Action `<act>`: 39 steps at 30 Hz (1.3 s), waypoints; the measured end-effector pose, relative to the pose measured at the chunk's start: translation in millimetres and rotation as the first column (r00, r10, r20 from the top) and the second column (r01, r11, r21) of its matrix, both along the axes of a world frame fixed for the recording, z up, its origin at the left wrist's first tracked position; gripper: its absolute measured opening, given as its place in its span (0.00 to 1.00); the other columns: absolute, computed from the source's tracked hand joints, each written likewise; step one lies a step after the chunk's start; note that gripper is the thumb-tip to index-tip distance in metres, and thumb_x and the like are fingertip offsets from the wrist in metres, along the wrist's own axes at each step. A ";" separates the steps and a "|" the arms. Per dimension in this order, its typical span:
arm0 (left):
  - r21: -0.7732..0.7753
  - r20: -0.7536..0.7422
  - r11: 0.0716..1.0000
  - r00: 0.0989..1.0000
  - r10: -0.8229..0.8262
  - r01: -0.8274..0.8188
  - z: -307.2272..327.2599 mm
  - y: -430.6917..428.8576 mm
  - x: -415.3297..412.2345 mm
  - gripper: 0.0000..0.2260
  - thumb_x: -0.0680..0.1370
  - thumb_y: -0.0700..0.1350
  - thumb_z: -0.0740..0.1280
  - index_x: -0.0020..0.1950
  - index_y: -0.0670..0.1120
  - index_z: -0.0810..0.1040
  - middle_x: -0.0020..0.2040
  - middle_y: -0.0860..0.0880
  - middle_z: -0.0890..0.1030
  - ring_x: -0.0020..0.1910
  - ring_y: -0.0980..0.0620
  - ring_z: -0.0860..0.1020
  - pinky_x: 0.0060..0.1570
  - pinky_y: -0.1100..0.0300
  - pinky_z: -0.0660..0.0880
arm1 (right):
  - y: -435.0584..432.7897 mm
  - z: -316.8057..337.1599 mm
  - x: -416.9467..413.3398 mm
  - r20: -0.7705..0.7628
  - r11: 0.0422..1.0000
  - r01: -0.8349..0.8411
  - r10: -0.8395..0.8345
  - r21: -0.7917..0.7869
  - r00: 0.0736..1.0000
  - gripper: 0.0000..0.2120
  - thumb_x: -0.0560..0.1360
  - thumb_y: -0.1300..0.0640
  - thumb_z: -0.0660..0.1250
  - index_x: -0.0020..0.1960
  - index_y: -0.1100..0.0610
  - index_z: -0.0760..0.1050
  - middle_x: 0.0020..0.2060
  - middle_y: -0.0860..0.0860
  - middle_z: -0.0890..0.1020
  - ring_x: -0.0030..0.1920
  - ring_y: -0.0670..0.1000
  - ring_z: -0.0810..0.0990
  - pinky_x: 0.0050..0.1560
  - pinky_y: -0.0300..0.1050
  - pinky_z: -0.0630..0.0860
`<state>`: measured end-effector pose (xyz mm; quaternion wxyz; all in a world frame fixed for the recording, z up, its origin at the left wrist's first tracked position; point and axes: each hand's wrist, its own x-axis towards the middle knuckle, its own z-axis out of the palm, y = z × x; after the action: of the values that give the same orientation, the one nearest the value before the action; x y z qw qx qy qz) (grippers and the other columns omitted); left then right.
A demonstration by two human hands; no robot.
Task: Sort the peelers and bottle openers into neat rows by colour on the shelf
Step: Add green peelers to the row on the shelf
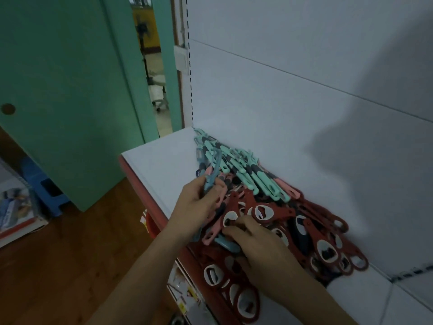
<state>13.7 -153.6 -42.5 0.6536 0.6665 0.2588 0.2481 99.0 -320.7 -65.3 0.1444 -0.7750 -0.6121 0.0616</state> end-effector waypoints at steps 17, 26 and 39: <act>0.050 0.011 0.961 0.962 -0.274 0.273 -0.8 40.4 -3.4 0.10 0.85 0.38 0.59 0.63 0.42 0.78 0.48 0.45 0.85 0.47 0.44 0.83 0.44 0.57 0.80 | 56.5 117.1 67.0 -0.313 0.950 -0.218 0.142 -0.225 0.939 0.14 0.76 0.64 0.73 0.52 0.45 0.79 0.48 0.39 0.83 0.49 0.36 0.82 0.52 0.35 0.80; -0.464 0.248 0.855 0.960 -0.127 0.233 6.3 125.3 -6.9 0.10 0.84 0.41 0.61 0.61 0.39 0.77 0.39 0.43 0.76 0.31 0.49 0.74 0.30 0.60 0.75 | 181.5 76.8 75.3 0.019 0.824 0.056 -0.080 0.564 0.997 0.04 0.75 0.61 0.73 0.46 0.55 0.78 0.42 0.48 0.79 0.44 0.49 0.76 0.45 0.46 0.75; -0.554 0.097 0.808 0.979 -0.177 0.201 -15.9 242.7 10.8 0.10 0.82 0.51 0.66 0.47 0.47 0.71 0.32 0.51 0.67 0.27 0.54 0.67 0.26 0.61 0.68 | 284.2 11.0 47.6 0.404 0.811 0.546 -0.436 -0.211 0.804 0.19 0.79 0.62 0.65 0.69 0.53 0.72 0.57 0.54 0.82 0.54 0.55 0.83 0.42 0.45 0.72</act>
<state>24.5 89.1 -58.4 0.8470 0.4621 0.2393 0.1085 146.7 -36.5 -54.3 -0.0778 -0.9197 -0.3846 -0.0142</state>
